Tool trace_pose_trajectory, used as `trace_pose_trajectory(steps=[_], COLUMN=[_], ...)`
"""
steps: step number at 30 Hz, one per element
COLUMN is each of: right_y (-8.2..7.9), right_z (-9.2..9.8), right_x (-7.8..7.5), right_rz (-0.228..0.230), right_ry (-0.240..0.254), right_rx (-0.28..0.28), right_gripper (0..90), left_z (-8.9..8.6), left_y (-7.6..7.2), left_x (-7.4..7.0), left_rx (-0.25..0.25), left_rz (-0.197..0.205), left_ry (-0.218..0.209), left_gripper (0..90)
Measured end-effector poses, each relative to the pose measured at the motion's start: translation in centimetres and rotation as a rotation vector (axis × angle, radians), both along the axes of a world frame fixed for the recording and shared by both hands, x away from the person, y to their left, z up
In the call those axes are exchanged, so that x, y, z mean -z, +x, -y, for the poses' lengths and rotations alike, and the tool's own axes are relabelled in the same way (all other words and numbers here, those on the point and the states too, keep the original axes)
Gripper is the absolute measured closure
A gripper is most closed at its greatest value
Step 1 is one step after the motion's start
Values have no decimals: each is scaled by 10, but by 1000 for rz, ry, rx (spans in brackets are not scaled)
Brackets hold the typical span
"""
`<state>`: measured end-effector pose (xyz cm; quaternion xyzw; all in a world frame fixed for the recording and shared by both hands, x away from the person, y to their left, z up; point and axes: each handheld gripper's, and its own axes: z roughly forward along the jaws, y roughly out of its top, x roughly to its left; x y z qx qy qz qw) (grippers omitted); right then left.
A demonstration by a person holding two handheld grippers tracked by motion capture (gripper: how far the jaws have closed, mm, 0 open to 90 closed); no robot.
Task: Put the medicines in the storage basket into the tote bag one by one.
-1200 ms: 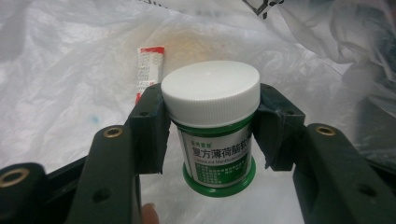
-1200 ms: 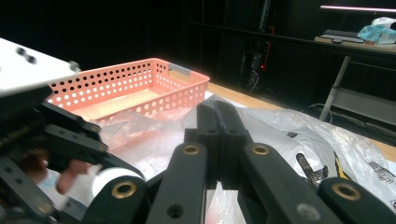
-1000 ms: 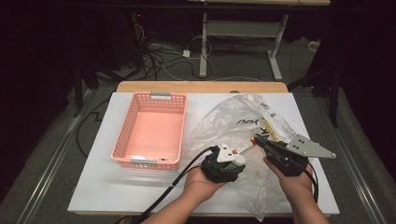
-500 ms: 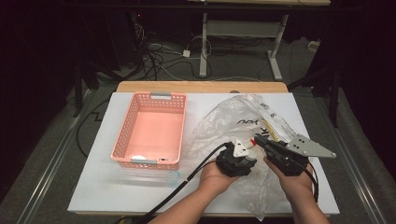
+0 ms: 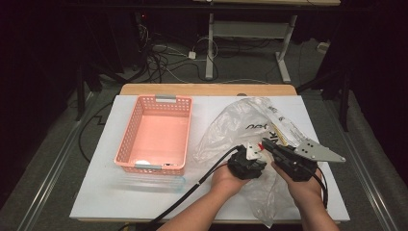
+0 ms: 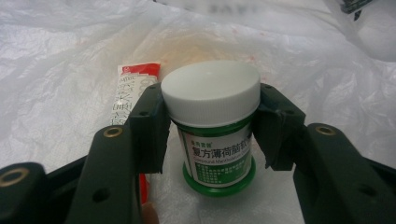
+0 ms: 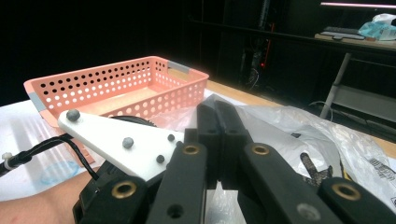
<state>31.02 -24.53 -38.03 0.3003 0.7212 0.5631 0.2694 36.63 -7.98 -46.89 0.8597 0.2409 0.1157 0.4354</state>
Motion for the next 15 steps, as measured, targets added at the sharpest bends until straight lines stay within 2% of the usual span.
trace_pose_trajectory(steps=[2, 5, 6, 8, 9, 10, 11, 15], right_y=[0, 0, 0, 0, 0, 0, 0, 0], right_z=[0, 0, 0, 0, 0, 0, 0, -1], right_x=[0, 0, 0, 0, 0, 0, 0, 0], right_rz=[-1, 0, 0, -2, -4, -4, -4, -4], right_ry=[0, 0, 0, 1, 1, 0, 0, -2], right_rx=[0, 0, 0, 0, 0, 0, -1, -3], right_gripper=[900, 900, 900, 900, 900, 900, 900, 900], left_z=[0, 0, 0, -1, 0, 0, -2, -4], left_y=[-1, -2, -6, -7, -8, -8, -8, -11], left_x=[0, 0, -1, -1, 0, 0, -1, -1], left_rx=[-23, -6, -52, -43, -32, -16, -25, -22], left_rz=[-7, -2, -15, -18, -37, -43, -9, -17], left_ry=[-4, 10, 4, 12, -5, -5, 19, 29], left_gripper=[485, 482, 481, 479, 478, 478, 478, 466])
